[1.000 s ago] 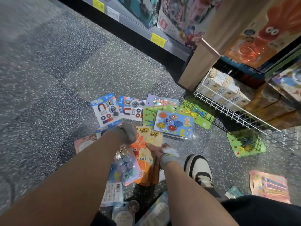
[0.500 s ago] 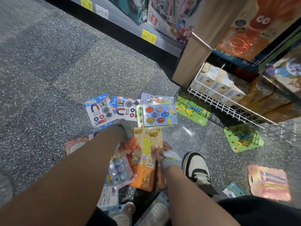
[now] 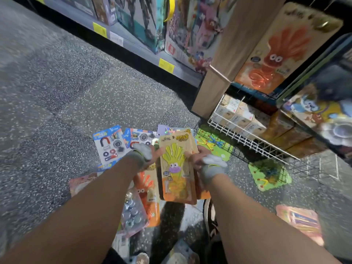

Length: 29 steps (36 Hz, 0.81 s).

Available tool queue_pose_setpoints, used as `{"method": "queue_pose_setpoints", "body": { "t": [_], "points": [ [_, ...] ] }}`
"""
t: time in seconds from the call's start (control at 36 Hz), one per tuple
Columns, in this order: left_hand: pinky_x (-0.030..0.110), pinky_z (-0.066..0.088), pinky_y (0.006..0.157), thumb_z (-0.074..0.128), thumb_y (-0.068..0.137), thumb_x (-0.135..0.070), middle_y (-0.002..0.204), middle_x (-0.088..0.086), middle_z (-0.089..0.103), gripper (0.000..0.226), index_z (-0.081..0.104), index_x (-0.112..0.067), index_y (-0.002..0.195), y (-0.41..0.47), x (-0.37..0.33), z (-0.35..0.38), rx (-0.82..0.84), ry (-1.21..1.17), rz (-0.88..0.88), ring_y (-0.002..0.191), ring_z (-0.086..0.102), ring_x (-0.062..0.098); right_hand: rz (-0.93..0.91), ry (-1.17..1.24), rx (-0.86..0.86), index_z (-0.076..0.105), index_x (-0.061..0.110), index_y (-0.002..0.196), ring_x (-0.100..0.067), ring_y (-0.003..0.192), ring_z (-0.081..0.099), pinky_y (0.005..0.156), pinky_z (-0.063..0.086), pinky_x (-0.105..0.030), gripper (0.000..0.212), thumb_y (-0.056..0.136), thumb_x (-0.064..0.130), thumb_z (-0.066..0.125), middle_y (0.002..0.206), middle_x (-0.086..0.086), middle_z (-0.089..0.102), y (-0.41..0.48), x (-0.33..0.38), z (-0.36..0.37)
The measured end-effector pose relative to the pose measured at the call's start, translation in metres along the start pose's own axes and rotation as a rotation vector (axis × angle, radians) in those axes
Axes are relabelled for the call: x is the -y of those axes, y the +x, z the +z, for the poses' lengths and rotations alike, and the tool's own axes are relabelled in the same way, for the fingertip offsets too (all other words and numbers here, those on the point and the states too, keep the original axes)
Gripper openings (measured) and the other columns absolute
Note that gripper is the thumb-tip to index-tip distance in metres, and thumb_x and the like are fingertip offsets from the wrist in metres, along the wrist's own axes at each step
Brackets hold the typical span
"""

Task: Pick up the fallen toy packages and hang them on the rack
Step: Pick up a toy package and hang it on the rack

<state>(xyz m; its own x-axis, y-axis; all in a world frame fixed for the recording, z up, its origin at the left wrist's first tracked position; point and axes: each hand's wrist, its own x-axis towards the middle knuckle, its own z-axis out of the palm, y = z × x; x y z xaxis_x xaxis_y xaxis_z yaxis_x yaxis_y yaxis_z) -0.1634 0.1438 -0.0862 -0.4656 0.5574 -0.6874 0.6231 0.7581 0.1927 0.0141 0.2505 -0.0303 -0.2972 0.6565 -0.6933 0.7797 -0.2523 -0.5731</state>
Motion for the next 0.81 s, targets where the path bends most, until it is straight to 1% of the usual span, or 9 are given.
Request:
{"method": "queue_pose_setpoints", "body": {
  "t": [0.06,0.14,0.28,0.33,0.42,0.5,0.61,0.72,0.81],
  "points": [
    [0.044,0.052,0.089,0.011,0.077,-0.091,0.114,0.013,0.069,0.109,0.060,-0.003,0.118,-0.002,-0.007,-0.008,0.075,-0.184,0.050,0.099,0.067,0.034,-0.048,-0.012,-0.001,0.061,0.018,0.119,-0.026,0.097,0.066,0.086,0.053,-0.033,0.029,0.091,0.025,0.066,0.114,-0.008,0.069,-0.002,0.017,-0.009],
    [0.046,0.060,0.078,0.034,0.070,-0.093,0.085,0.012,0.075,0.097,0.060,-0.004,0.099,0.011,-0.012,-0.004,0.102,-0.687,0.120,0.078,0.072,0.034,-0.074,0.031,-0.011,0.064,0.020,0.117,-0.030,0.092,0.069,0.090,0.055,-0.048,0.034,0.085,0.027,0.072,0.104,-0.006,0.072,-0.002,0.040,-0.027],
    [0.033,0.060,0.069,0.060,0.094,-0.042,0.090,0.005,0.069,0.022,0.063,-0.022,0.103,-0.024,-0.051,-0.025,0.051,-1.176,0.184,0.070,0.069,0.017,-0.084,-0.085,-0.014,0.063,0.024,0.118,-0.030,0.097,0.067,0.093,0.052,-0.050,0.047,0.077,0.041,0.079,0.108,-0.003,0.071,-0.005,0.081,-0.059],
    [0.040,0.060,0.079,0.067,0.092,-0.033,0.101,0.008,0.073,0.011,0.065,-0.023,0.095,-0.023,-0.054,-0.027,0.046,-1.278,0.188,0.082,0.072,0.022,-0.101,-0.094,0.003,0.065,0.024,0.115,-0.030,0.096,0.068,0.093,0.052,-0.051,0.051,0.071,0.042,0.083,0.105,-0.002,0.072,-0.003,0.092,-0.068],
    [0.047,0.058,0.085,0.070,0.089,-0.033,0.107,0.009,0.074,0.016,0.067,-0.020,0.098,-0.019,-0.051,-0.032,0.007,-1.303,0.220,0.095,0.071,0.026,-0.131,-0.054,0.031,0.071,0.021,0.102,-0.028,0.091,0.072,0.090,0.055,-0.048,0.038,0.071,0.039,0.084,0.095,-0.002,0.076,0.004,0.097,-0.074],
    [0.047,0.056,0.089,0.071,0.087,-0.043,0.104,0.006,0.074,0.031,0.070,-0.017,0.102,-0.020,-0.048,-0.043,-0.111,-1.186,0.260,0.096,0.070,0.027,-0.175,-0.025,0.031,0.074,0.024,0.091,-0.022,0.087,0.072,0.085,0.056,-0.041,0.052,0.055,0.060,0.085,0.087,0.004,0.076,0.008,0.093,-0.075],
    [0.044,0.054,0.092,0.066,0.088,-0.047,0.110,0.007,0.072,0.049,0.064,-0.010,0.120,-0.020,-0.049,-0.062,-0.193,-1.099,0.288,0.100,0.068,0.027,-0.169,0.009,-0.032,0.071,0.026,0.093,-0.019,0.077,0.071,0.075,0.057,-0.036,0.050,0.070,0.070,0.068,0.084,0.005,0.075,0.009,0.087,-0.075],
    [0.027,0.055,0.074,0.062,0.095,-0.036,0.108,-0.003,0.069,0.033,0.062,-0.013,0.118,-0.025,-0.055,-0.064,-0.175,-1.107,0.324,0.098,0.065,0.020,-0.155,-0.049,-0.127,0.069,0.035,0.096,-0.022,0.082,0.071,0.080,0.056,-0.042,0.054,0.066,0.079,0.059,0.091,0.005,0.074,0.016,0.088,-0.075],
    [0.046,0.056,0.089,0.065,0.094,-0.029,0.110,0.005,0.072,0.032,0.063,-0.010,0.120,-0.028,-0.060,-0.057,-0.141,-1.220,0.330,0.104,0.067,0.028,-0.168,-0.085,-0.127,0.062,0.035,0.118,-0.025,0.096,0.066,0.087,0.054,-0.044,0.061,0.071,0.074,0.054,0.111,0.004,0.069,0.015,0.086,-0.077]
  ]
}}
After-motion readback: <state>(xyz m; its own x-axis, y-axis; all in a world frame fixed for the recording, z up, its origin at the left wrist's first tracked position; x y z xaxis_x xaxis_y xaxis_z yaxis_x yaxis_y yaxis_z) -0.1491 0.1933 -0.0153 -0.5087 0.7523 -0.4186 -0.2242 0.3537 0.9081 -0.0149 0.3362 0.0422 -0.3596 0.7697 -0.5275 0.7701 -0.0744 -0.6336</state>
